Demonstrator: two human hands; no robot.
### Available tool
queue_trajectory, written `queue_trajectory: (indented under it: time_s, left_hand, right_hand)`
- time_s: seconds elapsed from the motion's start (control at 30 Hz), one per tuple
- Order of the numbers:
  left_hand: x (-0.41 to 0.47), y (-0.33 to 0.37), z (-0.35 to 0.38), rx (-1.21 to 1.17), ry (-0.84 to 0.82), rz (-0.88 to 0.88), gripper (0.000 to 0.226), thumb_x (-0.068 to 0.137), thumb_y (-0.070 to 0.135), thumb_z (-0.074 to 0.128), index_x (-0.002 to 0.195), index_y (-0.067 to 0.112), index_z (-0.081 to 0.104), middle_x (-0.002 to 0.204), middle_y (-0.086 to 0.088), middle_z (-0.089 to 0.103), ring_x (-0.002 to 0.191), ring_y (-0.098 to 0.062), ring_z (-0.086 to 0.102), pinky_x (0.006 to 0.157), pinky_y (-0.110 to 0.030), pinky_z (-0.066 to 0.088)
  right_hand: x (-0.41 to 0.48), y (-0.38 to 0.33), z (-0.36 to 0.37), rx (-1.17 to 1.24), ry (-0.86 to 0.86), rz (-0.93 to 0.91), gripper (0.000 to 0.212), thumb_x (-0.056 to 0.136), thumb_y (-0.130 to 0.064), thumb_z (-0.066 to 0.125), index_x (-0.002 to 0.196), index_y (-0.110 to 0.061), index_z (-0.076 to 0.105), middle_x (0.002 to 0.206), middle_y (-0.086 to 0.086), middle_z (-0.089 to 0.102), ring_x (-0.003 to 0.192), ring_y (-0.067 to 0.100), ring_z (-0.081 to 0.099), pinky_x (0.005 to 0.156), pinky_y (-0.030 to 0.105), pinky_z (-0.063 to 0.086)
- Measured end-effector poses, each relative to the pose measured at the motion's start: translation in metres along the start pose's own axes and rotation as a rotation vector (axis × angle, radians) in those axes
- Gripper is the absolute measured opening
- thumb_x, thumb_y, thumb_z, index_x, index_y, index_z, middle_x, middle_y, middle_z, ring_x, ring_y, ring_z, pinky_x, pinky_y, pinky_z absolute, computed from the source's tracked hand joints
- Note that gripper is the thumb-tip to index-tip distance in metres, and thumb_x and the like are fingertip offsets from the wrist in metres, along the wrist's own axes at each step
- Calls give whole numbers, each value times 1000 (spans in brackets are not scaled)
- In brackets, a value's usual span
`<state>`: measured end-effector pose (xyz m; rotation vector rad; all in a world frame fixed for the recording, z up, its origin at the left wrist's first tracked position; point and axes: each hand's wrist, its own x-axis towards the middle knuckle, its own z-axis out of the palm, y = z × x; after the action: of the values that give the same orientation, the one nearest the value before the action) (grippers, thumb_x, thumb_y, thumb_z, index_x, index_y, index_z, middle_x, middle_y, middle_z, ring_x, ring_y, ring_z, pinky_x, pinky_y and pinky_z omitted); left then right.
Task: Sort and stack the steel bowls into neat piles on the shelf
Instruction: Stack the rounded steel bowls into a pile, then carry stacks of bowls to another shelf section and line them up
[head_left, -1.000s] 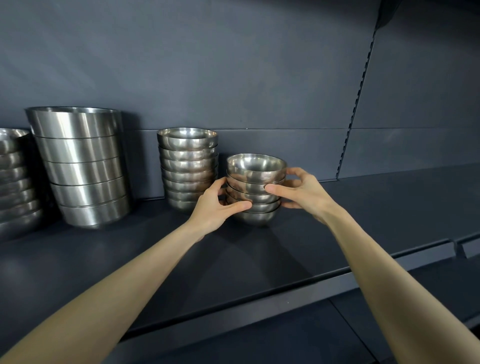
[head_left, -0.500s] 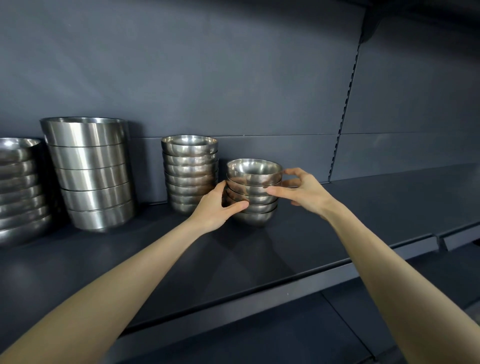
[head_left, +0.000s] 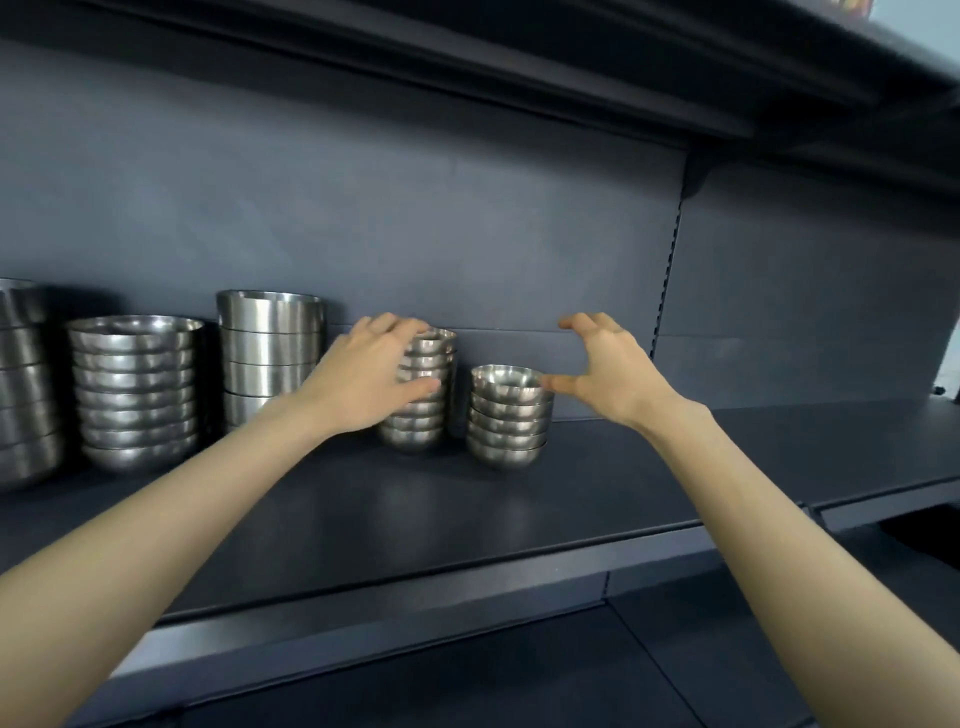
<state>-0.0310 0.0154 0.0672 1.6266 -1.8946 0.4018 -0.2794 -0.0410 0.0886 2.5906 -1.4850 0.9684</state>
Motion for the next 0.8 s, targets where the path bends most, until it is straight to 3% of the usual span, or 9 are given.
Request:
queue_trajectory:
  time_s: [0.17,0.43,0.8]
  left_hand:
    - [-80,7,-56,194,109,24,66,84,44,64,139,14,44,133,-8,50,126,-29,42,103,-43,35]
    - [-174,-9,-123,351,34,-80,68,87,46,61,144,17,36,141,-7,43,129,-27,37,103,-41,31]
    - [-234,-112,-190,420,58,-150,69,88,46,60,145,17,34,140,-6,45,130,-26,37,101,-40,32]
  right_hand:
    - [-48,-45,-4,-38,0,-128,69,88,-35,67,145,-15,35,153,5,27,136,29,33,105,48,38]
    - [-98,-122,22,24,-99,-230,68,89,-37,66,145,-16,35,155,5,24,139,29,29,107,42,35]
    - [-75,-256,72,88,-101,-358,66,90,-34,65,145,-14,36,153,6,29,138,28,32,109,46,34]
